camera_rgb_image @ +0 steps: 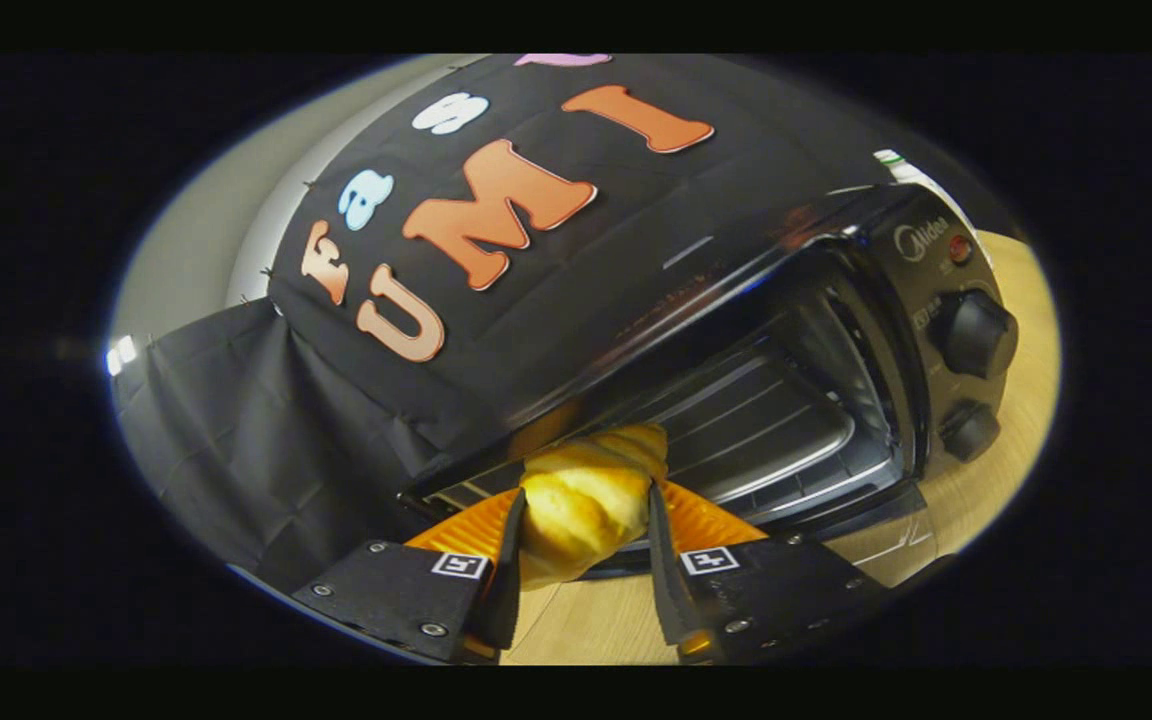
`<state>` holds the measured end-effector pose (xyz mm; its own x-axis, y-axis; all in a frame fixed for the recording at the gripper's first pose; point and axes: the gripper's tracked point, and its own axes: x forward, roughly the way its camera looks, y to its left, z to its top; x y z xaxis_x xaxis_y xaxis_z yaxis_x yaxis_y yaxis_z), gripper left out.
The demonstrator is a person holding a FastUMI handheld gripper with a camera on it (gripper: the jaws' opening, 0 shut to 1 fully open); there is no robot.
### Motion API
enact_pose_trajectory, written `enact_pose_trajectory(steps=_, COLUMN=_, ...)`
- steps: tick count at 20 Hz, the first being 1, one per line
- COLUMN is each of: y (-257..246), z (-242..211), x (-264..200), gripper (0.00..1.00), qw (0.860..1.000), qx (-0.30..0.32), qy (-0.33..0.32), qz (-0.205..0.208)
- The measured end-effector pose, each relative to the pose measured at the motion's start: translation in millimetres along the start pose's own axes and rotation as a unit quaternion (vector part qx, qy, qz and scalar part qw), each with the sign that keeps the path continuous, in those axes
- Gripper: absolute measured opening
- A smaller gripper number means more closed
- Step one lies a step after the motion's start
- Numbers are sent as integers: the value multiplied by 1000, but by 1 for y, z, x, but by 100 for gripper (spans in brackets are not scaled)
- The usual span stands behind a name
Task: Open the toaster oven, put the food inside, and close the toaster oven door.
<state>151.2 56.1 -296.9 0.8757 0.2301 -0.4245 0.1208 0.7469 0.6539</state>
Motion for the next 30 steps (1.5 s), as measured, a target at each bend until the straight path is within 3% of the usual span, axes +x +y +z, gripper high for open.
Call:
enact_pose_trajectory(steps=6, y=-34, z=17, x=23, gripper=55, qw=996, qx=-68, qy=-22, qz=-58)
enact_pose_trajectory(steps=10, y=-45, z=15, x=29, gripper=72, qw=974, qx=-192, qy=-28, qz=-117)
enact_pose_trajectory(steps=12, y=-47, z=12, x=30, gripper=79, qw=965, qx=-224, qy=-33, qz=-132)
enact_pose_trajectory(steps=16, y=-44, z=9, x=26, gripper=90, qw=965, qx=-221, qy=-24, qz=-136)
enact_pose_trajectory(steps=19, y=-37, z=21, x=8, gripper=99, qw=956, qx=-252, qy=-39, qz=-145)
enact_pose_trajectory(steps=30, y=-3, z=3, x=-103, gripper=99, qw=951, qx=-292, qy=-14, qz=-105)
